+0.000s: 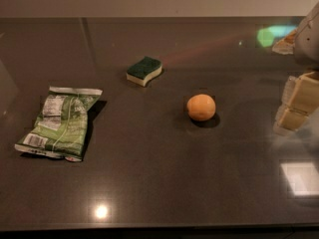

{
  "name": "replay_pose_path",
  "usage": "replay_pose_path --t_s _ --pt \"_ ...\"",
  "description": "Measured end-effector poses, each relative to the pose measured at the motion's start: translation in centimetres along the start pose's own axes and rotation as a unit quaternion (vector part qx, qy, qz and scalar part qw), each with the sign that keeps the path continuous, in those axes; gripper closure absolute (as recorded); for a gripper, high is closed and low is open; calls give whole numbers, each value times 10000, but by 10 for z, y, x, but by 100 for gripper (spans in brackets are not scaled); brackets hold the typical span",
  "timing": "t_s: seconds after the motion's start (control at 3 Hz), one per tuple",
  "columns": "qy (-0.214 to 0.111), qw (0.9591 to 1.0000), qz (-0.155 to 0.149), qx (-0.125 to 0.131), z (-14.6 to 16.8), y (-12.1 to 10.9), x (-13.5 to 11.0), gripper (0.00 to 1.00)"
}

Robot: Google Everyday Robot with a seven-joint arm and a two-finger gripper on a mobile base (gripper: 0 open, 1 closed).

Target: Move orange near green jalapeno chip bag

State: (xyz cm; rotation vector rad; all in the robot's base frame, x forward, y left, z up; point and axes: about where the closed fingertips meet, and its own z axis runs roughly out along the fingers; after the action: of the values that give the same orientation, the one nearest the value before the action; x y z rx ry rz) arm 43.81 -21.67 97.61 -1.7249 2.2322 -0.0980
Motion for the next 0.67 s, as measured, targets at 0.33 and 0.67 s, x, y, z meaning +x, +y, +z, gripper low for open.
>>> replay_pose_path --t_s 0.33,0.67 --pt "-9 10000 -1 11 0 0 -1 0" --pt "-229 9997 -51 68 6 -3 -10 0"
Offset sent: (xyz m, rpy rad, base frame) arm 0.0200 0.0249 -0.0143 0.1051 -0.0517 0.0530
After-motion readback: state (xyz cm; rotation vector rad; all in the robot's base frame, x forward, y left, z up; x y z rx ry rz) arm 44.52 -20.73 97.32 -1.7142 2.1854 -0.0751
